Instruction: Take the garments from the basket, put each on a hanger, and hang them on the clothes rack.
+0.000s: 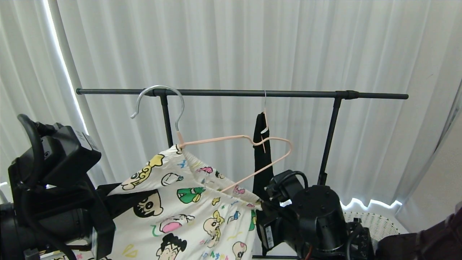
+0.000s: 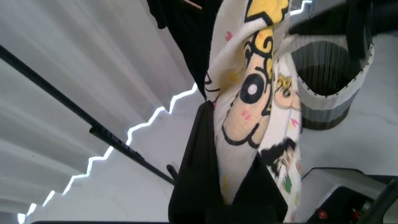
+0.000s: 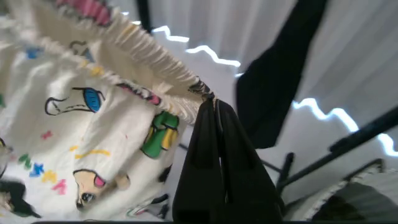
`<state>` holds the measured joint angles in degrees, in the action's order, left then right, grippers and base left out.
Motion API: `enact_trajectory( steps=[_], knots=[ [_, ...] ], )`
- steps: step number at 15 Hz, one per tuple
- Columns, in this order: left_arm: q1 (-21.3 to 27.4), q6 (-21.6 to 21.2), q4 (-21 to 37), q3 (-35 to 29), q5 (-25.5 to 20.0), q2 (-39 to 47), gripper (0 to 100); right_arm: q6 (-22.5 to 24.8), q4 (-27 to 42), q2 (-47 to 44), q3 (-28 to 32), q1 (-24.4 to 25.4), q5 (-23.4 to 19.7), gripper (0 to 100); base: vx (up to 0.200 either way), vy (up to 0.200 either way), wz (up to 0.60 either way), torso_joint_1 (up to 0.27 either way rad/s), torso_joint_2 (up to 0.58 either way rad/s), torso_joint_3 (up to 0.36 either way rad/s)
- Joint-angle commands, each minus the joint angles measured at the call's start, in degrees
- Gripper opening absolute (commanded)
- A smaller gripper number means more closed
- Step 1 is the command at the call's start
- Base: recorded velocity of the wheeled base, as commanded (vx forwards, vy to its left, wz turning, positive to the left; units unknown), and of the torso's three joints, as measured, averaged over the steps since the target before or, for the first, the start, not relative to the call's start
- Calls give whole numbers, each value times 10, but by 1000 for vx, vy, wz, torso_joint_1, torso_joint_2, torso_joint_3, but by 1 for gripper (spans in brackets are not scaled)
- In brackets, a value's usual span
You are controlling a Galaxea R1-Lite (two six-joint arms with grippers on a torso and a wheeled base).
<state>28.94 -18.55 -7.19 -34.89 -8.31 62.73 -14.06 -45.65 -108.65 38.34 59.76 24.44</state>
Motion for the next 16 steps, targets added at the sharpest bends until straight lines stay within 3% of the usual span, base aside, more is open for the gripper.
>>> enact_trajectory(
  steps=[1, 5, 8, 11, 13, 16],
  knots=[
    [-11, 0, -1, 15, 0, -10, 0, 19, 0, 27, -13, -47, 1, 0, 0, 0, 0, 0, 0, 0],
    [-18, -7, 0, 82, -2, -59, 0, 52, 0, 71, -29, -121, -4, 0, 0, 0, 0, 0, 0, 0],
    [-17, -9, 0, 126, 1, -46, 0, 62, 0, 90, -30, -144, -5, 0, 0, 0, 0, 0, 0, 0],
    [-16, -27, 0, 136, 8, 28, 0, 76, 11, 135, -30, -142, -26, 0, 0, 0, 0, 0, 0, 0],
    [-15, -42, -2, 131, 37, 79, 0, 82, 64, 182, -29, -125, -43, 0, 0, 0, 0, 0, 0, 0],
    [-15, -33, -27, 114, 38, 98, 0, 88, 125, 228, -28, -95, -57, 0, 0, 0, 0, 0, 0, 0]
  ],
)
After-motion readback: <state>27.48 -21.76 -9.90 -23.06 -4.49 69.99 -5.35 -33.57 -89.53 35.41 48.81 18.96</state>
